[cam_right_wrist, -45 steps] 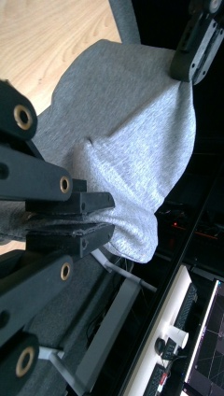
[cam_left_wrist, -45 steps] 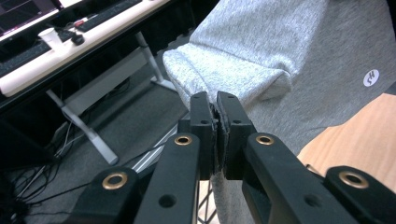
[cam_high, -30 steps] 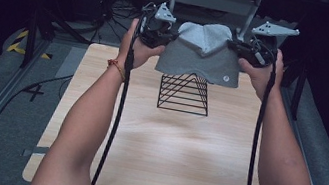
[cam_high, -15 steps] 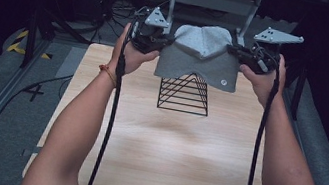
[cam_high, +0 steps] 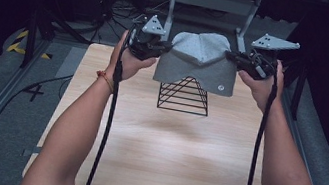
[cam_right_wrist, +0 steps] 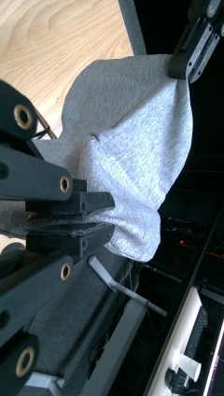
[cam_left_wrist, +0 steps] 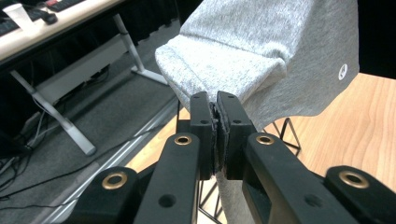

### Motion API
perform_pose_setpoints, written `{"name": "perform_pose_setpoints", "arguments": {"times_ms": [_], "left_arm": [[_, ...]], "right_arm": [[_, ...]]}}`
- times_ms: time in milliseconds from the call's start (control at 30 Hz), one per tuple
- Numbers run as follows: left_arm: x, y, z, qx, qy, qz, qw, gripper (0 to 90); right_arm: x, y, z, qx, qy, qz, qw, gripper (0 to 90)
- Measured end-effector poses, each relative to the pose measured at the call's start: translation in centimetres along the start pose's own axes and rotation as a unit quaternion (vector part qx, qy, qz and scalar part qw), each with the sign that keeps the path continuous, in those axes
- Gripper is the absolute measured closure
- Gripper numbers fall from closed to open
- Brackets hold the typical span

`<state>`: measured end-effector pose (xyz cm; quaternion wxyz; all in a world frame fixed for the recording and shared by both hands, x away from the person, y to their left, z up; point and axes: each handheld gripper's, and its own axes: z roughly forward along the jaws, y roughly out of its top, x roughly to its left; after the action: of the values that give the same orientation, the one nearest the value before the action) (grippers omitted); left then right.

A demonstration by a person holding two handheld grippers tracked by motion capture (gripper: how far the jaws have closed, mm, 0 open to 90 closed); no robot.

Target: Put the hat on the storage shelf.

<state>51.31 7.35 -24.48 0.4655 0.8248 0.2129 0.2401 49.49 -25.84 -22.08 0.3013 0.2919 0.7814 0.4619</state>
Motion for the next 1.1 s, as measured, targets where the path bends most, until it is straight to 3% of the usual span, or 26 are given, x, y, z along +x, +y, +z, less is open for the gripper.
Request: {"name": "perform_pose_setpoints", "arguments": {"times_ms": [367, 900, 1100], "left_arm": [[-0.7, -2.1, 2.4, 0.025, -0.013, -0.001, 0.9996, 85.9], [-0.9, -6.7, 4.9, 0.048, -0.030, -0.035, 0.9978, 85.7], [-1.5, -8.2, 6.1, 0.058, -0.039, -0.033, 0.9970, 85.6]], "right_arm": [[0.0, -2.7, 1.7, 0.025, 0.006, 0.008, 0.9996, 84.5], [-0.1, -7.7, 3.5, 0.047, 0.021, 0.044, 0.9977, 84.4], [0.3, -9.3, 4.3, 0.063, 0.028, 0.050, 0.9964, 84.4]]}}
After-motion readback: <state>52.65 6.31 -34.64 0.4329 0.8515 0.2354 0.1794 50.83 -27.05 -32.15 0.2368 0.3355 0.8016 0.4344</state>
